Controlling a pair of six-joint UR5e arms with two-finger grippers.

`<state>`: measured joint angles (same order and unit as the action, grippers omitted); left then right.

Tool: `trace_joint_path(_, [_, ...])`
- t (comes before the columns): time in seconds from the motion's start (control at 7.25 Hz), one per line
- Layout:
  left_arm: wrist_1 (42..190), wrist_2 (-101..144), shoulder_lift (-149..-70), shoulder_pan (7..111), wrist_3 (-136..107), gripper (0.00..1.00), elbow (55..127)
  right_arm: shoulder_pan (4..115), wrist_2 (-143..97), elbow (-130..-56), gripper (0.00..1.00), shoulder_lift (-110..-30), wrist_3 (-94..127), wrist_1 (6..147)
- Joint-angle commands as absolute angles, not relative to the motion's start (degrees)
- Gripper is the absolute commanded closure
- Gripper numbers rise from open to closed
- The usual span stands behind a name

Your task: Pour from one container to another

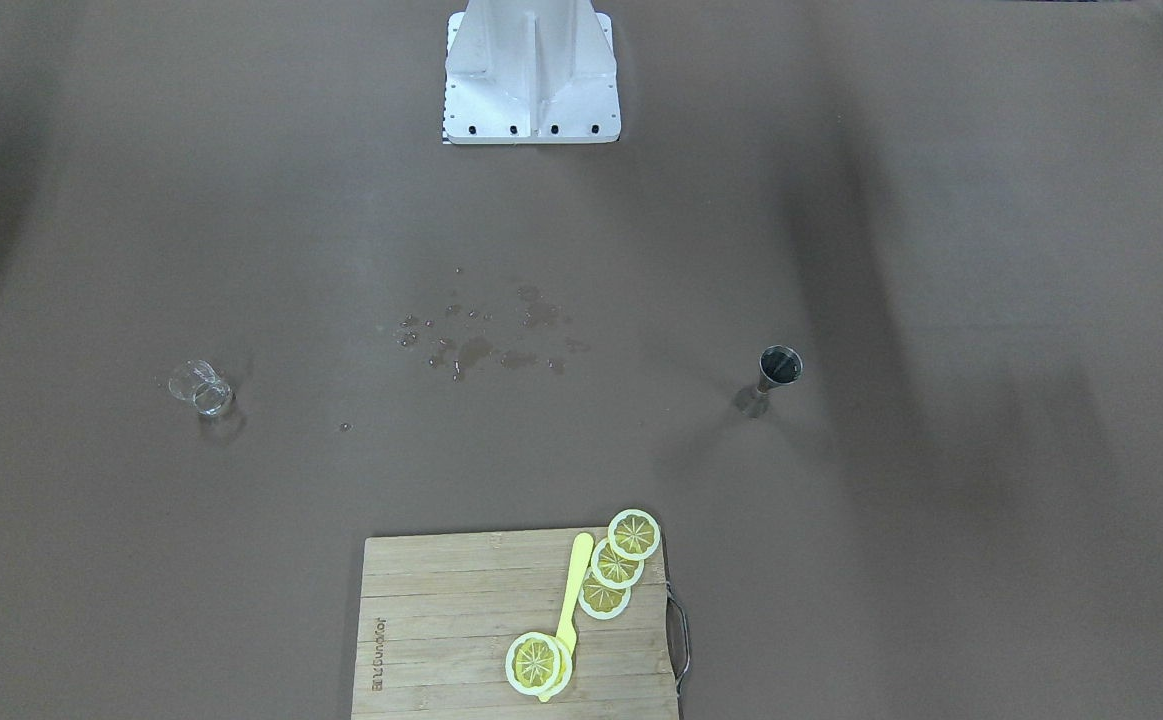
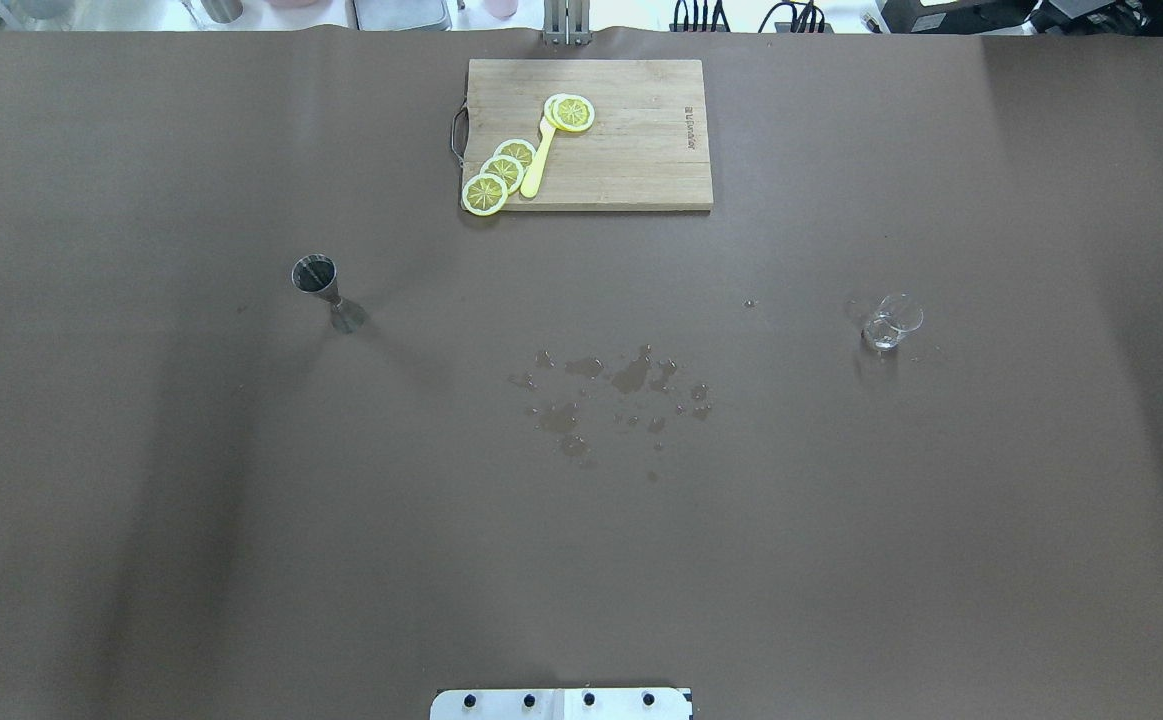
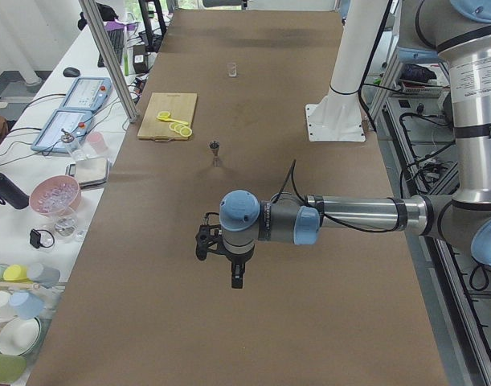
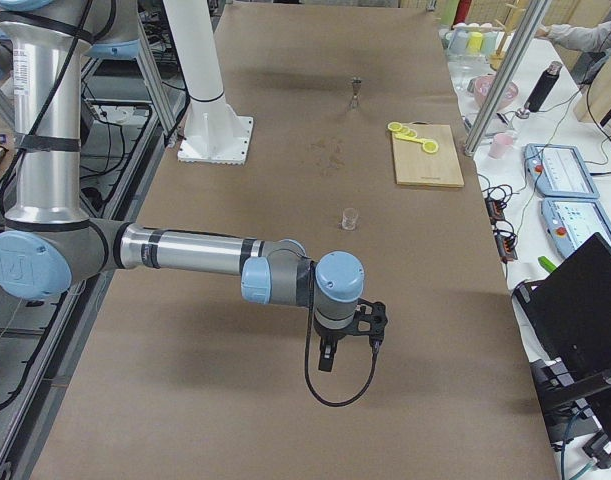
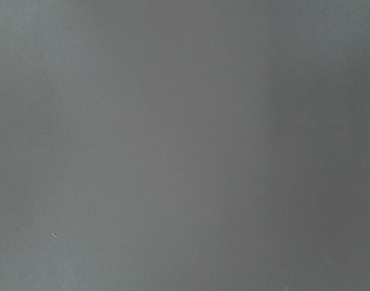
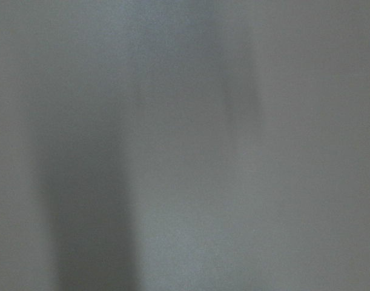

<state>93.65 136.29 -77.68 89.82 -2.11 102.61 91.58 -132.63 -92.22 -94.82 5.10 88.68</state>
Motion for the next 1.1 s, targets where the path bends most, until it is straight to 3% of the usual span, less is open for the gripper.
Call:
trace_joint_path(0.0, [93.6,136.3,-77.6,89.9,-2.1,0.01,102.3,91.6,-132.6,-92.3,0.00,-94.8,5.0,88.7])
trace_joint_path(0.97, [92.0,136.2,-77.1,91.3,-2.1,0.01,102.4,91.4,-132.6,-93.4,0.00,-95.7,4.7,85.3])
